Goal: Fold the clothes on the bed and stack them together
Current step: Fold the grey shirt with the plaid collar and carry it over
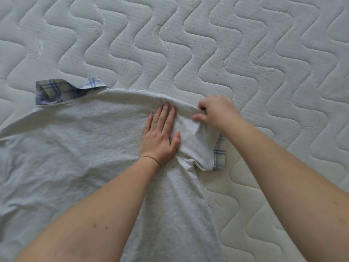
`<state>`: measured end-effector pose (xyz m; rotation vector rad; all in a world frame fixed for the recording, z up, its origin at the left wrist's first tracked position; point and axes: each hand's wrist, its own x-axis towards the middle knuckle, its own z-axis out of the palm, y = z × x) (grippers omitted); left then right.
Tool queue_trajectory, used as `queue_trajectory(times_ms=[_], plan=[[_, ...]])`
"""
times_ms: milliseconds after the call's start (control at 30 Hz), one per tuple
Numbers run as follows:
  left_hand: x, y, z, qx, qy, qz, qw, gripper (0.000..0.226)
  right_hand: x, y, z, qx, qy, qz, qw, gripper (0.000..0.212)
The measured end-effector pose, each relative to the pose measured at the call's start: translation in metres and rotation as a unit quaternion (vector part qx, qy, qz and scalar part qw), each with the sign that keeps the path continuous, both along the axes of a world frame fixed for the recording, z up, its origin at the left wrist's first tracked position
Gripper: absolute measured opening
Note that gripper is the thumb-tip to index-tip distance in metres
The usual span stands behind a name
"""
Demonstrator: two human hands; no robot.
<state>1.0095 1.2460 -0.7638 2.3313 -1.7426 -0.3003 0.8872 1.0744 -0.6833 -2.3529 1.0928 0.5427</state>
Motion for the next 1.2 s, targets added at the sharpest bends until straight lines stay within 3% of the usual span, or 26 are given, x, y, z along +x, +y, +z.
queue_trajectory(times_ms=[67,167,267,333,467,567,700,867,967,1067,1200], plan=[[0.001,0.000,0.001,-0.011,0.007,0.002,1.000,0.070,-0.003,-0.013,0.004,0.012,0.018,-0.001,1.000,0.035],[0.000,0.001,0.002,-0.031,0.017,0.003,0.999,0.071,-0.017,-0.023,0.012,0.066,-0.041,-0.116,0.990,0.054],[0.000,0.001,0.003,-0.041,0.028,0.000,0.999,0.072,-0.032,-0.024,0.010,0.021,0.002,-0.208,0.978,0.066],[-0.001,0.001,0.004,-0.036,0.030,-0.002,0.999,0.072,-0.043,-0.021,0.006,-0.040,0.038,-0.201,0.978,0.063],[-0.001,0.000,0.004,-0.031,0.021,-0.008,0.999,0.073,-0.046,-0.005,0.000,-0.060,-0.071,-0.150,0.984,0.043],[-0.001,0.000,0.003,-0.033,0.017,-0.006,0.999,0.073,-0.035,-0.001,-0.006,-0.059,-0.072,-0.053,0.994,0.045],[-0.001,0.000,0.001,-0.035,0.011,-0.005,0.999,0.073,-0.029,-0.019,-0.010,-0.083,-0.086,-0.130,0.984,0.021],[0.000,0.000,0.001,0.003,-0.012,-0.020,1.000,0.083,-0.027,-0.017,-0.013,-0.182,-0.079,-0.125,0.972,0.021],[-0.001,0.001,0.000,0.013,-0.019,-0.017,1.000,0.083,-0.037,0.014,-0.010,-0.242,-0.118,-0.158,0.950,0.029],[-0.001,-0.001,-0.001,0.024,-0.030,-0.017,0.999,0.080,-0.046,0.064,-0.002,-0.270,-0.196,-0.140,0.932,0.023],[-0.002,-0.001,-0.002,0.031,-0.037,-0.014,0.999,0.074,-0.051,0.140,-0.006,-0.225,-0.226,-0.049,0.947,0.018]])
